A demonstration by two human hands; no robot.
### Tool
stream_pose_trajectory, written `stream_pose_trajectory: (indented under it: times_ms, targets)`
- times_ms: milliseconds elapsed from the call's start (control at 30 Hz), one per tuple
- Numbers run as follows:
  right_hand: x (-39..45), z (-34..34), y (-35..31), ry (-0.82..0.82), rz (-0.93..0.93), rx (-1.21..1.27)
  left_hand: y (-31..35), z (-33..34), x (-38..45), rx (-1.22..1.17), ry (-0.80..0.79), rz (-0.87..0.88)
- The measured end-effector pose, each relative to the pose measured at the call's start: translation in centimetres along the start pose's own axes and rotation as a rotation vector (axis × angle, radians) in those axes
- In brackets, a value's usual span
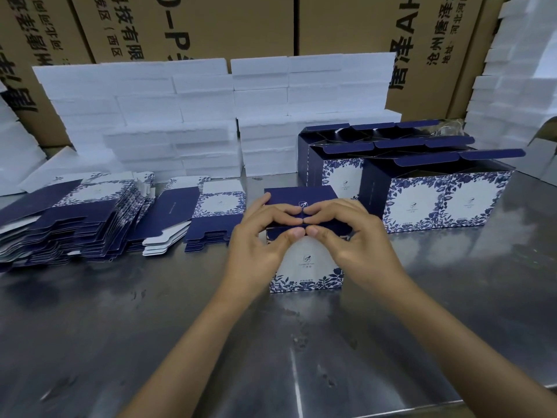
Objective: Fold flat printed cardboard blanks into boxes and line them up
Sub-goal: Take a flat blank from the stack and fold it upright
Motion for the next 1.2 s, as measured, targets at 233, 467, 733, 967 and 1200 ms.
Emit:
stream_pose_trajectory:
  times_ms: [233, 467, 733, 967, 1200]
  targets:
    - [-0.1, -1.3, 1.4, -0.036, 0.079, 0.068, -1.0, -1.7, 0.7, -0.065, 0.003, -0.058]
    - [0.4, -2.3, 2.3, -0.046, 0.137, 0.134, -1.7, -2.4, 1.0, -0.096, -0.014, -0.083]
    - [-0.2, -2.7, 1.2, -0.002, 0.016, -0.188, -2.0, -2.3, 1.3, -0.102, 0.013, -0.106]
    - [-0.1, -3.5, 1.4, 0.122, -0.164, -0.607, -1.8, 1.9, 3.1, -0.039, -0.05, -0.072]
    - [1.3, -6.0, 4.2, 0.19, -0.13, -0.737, -2.5, 6.4, 6.4, -0.021, -0.13, -0.094]
Point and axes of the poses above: each hand's wrist, its own x-axis towards the middle knuckle, its own z-axis out of the palm, y = z × x, the point moved 8 cm from there along x, towards the middle knuckle, and after that the axes turned 1 degree about -z, right-handed, at the moved point
